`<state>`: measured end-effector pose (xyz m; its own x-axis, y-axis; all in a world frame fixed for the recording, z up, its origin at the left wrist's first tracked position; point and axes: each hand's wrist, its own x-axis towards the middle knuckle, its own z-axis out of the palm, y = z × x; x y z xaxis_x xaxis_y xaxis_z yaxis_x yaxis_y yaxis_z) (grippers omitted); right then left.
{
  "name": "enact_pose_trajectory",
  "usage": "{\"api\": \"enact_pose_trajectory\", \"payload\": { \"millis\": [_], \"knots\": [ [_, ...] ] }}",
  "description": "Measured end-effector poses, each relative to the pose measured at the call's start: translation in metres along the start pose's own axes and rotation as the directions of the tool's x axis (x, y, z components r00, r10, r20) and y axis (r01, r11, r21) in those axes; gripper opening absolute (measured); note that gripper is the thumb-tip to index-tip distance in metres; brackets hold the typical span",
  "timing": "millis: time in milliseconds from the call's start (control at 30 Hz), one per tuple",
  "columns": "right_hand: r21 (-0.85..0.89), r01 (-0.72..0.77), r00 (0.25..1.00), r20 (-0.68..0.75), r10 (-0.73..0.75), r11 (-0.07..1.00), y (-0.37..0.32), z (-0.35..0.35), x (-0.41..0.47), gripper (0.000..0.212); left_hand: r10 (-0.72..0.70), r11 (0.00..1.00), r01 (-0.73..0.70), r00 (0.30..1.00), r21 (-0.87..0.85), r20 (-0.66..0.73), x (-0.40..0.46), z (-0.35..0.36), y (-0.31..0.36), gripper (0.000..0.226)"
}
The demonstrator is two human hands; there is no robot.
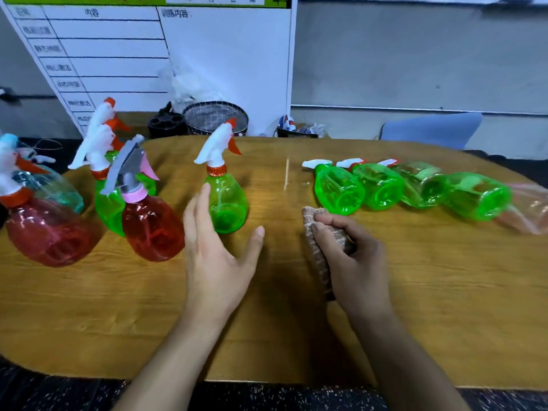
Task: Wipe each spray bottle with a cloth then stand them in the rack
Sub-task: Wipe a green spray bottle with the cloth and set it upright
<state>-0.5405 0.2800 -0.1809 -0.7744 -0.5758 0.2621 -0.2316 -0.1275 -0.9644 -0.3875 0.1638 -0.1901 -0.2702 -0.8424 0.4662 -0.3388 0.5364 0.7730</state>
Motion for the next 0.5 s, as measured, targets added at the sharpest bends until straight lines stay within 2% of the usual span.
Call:
{"api": "enact_pose_trajectory", "payload": {
  "millis": [67,167,367,500],
  "knots": [
    [-0.01,0.016,0.999,-0.032,-0.016,1.0,0.0,-0.014,0.005,0.011,0.037,0.999,-0.036,0.999,-0.022,0.029,-0.008,0.01,0.013,0.093],
    [-0.046,0.021,0.997,-0.073,-0.024,0.999,0.001,-0.04,0.013,0.012,0.02,0.997,-0.009,0.99,-0.077,0.139,-0.013,0.035,0.036,0.096],
    [0.019,-0.055,0.972,-0.227,0.057,0.998,0.004,-0.078,0.032,0.011,-0.007,0.994,0.042,0.946,-0.1,0.324,0.007,0.113,0.062,0.105],
    [0.041,-0.104,0.959,-0.261,0.111,0.994,0.005,-0.087,0.04,0.011,-0.072,0.99,0.114,0.912,-0.082,0.403,0.029,0.156,0.069,0.11]
  ]
}}
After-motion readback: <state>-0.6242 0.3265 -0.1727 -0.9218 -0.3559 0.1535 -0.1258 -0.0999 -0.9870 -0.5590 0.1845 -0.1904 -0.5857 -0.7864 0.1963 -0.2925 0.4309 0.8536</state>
